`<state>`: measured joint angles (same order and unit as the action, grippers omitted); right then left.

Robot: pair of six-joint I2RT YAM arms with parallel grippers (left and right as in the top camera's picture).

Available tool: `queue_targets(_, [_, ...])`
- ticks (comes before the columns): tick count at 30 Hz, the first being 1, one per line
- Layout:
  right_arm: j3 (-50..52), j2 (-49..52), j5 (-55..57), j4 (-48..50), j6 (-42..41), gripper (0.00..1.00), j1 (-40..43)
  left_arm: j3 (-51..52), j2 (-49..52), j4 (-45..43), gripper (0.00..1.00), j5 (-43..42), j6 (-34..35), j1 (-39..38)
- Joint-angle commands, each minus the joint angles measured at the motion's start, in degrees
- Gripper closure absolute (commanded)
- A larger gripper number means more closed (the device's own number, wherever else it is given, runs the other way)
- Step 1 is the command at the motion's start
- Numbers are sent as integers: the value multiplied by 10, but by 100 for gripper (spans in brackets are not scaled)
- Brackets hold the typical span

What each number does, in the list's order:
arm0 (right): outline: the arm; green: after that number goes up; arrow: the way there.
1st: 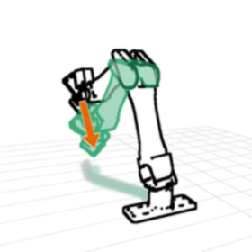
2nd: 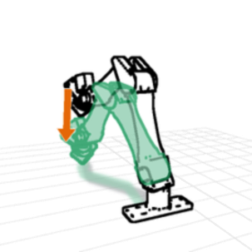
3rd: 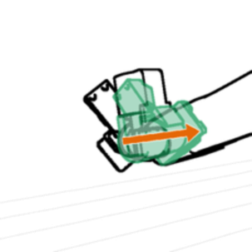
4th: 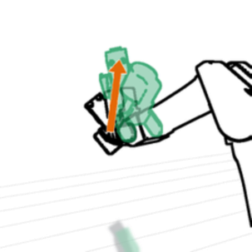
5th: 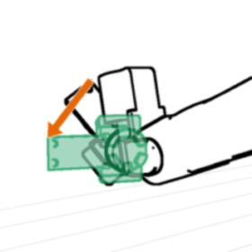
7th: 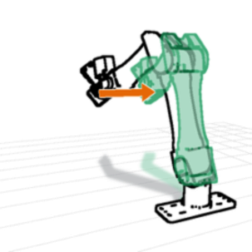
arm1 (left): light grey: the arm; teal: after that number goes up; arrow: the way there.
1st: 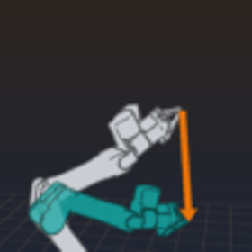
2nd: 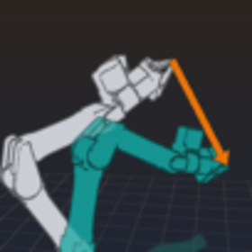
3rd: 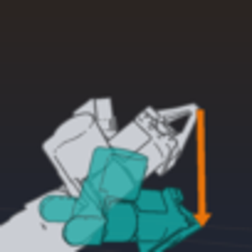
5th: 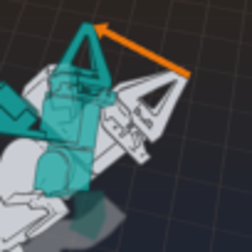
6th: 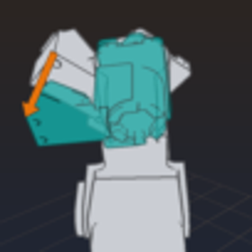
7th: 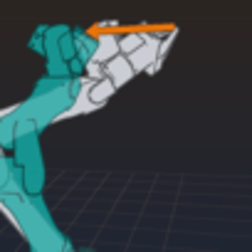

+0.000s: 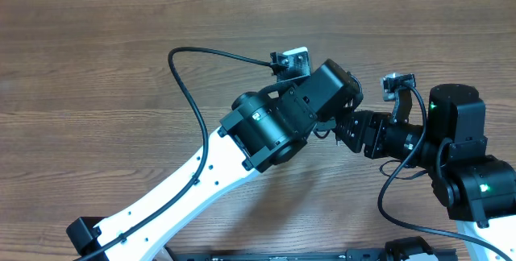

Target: Untangle cables

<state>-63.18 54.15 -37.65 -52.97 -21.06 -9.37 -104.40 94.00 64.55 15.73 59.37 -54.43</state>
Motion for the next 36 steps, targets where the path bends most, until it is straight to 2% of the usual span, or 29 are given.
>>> queue_targets(1, [-10,-5,-15,9,-2,49,0,-7,2,-8,96,-6,-31,-15])
queue_targets(10, [-10,-5,-15,9,-2,50,0,-7,3,-8,96,-3,-41,-15])
queue_targets(13, [-10,-4,-15,11,-2,65,0,-7,3,-8,96,-3,-41,-15])
queue_targets(16, [-10,0,-14,11,-2,74,0,-7,3,-8,96,-3,-41,-15])
queue_targets(26, [-10,19,16,-3,-2,95,0,-7,3,-3,96,1,-41,-15])
queue_targets(32, [-10,19,37,-14,-2,96,0,-7,3,5,96,19,-15,-14])
queue_targets(36, [-10,19,42,-16,-1,96,0,-7,3,33,95,46,56,-10])
